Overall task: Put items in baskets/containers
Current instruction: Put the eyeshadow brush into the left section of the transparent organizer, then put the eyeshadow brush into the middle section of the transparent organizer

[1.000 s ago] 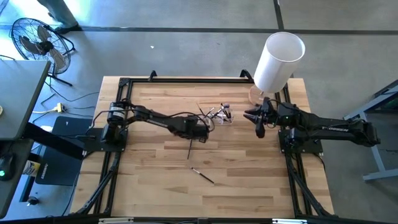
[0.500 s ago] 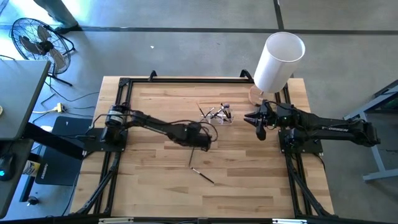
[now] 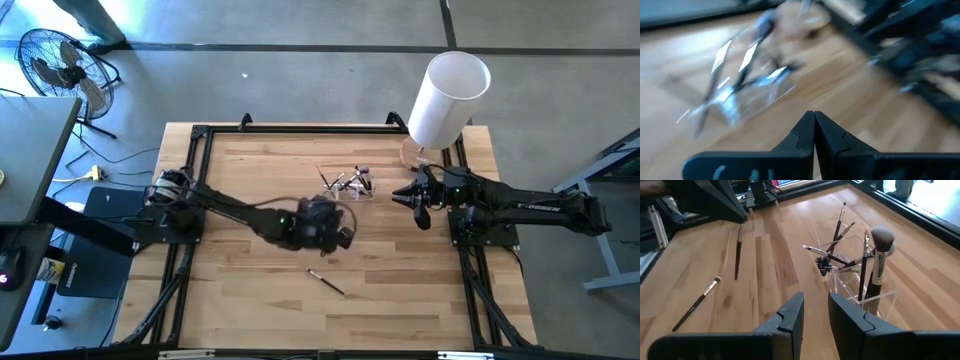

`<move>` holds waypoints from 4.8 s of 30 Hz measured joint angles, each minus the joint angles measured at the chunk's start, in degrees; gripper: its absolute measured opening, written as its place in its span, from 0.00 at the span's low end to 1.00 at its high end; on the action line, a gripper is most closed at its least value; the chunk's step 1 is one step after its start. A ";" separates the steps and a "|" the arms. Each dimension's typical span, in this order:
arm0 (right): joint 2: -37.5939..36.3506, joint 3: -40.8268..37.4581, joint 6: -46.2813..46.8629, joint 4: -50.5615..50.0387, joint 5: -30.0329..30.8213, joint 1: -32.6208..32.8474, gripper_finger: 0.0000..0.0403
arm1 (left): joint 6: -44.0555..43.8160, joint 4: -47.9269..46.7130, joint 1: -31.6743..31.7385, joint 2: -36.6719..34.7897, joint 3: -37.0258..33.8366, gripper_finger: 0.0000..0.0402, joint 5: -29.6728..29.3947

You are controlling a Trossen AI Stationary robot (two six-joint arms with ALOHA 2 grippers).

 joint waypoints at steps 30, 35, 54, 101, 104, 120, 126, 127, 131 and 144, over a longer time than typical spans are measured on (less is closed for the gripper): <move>0.07 0.00 4.80 3.82 16.98 -0.03 0.21 | 39.73 55.11 33.14 -13.23 -25.50 0.00 56.44; 0.07 0.00 6.02 3.98 19.61 -0.09 0.21 | 41.32 62.39 34.40 -12.71 -32.36 0.00 57.34; 0.07 0.00 7.44 6.12 21.44 -0.15 0.21 | 42.62 55.07 35.73 -9.98 -34.47 0.09 52.46; 0.04 0.00 -13.68 -9.99 1.62 -0.15 0.18 | -37.52 -12.58 -11.45 -2.21 3.91 0.00 13.42; 0.00 -0.44 -15.55 -7.79 -5.09 -0.15 0.07 | -39.02 -12.10 -12.59 -1.04 3.58 0.00 13.51; -19.20 -8.57 -10.72 4.39 -5.09 -0.13 0.00 | -47.81 -8.49 -10.48 -0.12 3.76 0.00 9.12; -30.31 -8.58 -9.45 -4.51 -5.83 -0.11 0.00 | -52.82 -7.99 -10.59 1.31 3.79 0.00 9.19; -30.25 -8.51 -9.15 -3.38 -5.91 -0.10 0.00 | -54.19 -9.21 -10.56 1.54 3.67 0.00 9.45; -30.04 -8.86 -8.98 -3.45 -4.30 0.66 0.00 | -61.52 -12.40 -10.54 1.60 3.80 0.00 13.41; -28.63 -12.85 -9.47 -0.44 1.61 2.99 0.00 | -75.50 -18.84 -9.79 3.71 3.91 0.00 20.87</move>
